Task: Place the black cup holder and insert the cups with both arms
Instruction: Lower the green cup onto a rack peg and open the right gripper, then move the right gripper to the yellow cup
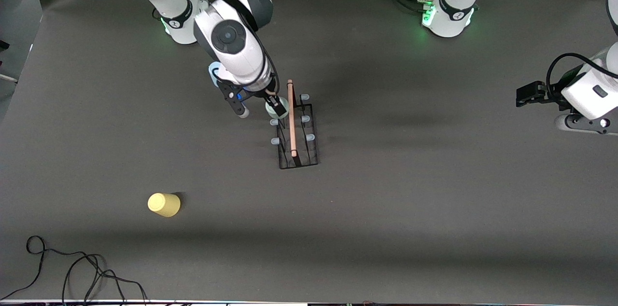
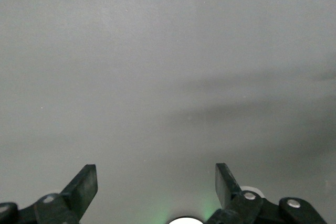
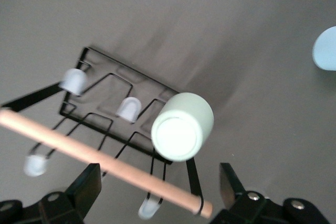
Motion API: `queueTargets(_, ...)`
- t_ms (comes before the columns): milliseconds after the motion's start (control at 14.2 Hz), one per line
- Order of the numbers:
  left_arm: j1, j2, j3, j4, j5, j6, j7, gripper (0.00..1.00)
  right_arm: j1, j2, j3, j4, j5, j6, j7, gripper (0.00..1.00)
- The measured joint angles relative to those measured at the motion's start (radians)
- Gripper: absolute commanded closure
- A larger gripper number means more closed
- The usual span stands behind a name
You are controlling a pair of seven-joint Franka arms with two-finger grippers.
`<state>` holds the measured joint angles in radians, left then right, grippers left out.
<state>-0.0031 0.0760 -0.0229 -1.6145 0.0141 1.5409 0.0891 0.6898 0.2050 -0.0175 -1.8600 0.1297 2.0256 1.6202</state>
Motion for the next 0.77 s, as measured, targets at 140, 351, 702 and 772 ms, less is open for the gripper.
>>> queueTargets(140, 0.0, 0.0, 0.0, 0.0, 0.0, 0.0, 0.0, 0.0, -0.002, -0.007, -0.044, 0.13, 0.0, -0.137, -0.022, 0.0)
queueTargets(351, 0.0, 0.0, 0.0, 0.0, 0.0, 0.0, 0.0, 0.0, -0.025, -0.006, -0.116, 0.249, -0.001, -0.238, -0.221, 0.0)
queueTargets(702, 0.001, 0.0, 0.001, 0.0, 0.0, 0.0, 0.0, 0.0, -0.263, 0.041, -0.156, 0.305, -0.003, -0.245, -0.839, 0.0)
queueTargets(772, 0.001, 0.0, 0.001, 0.0, 0.0, 0.0, 0.0, 0.0, -0.324, 0.061, -0.158, 0.322, -0.003, -0.245, -0.966, 0.0)
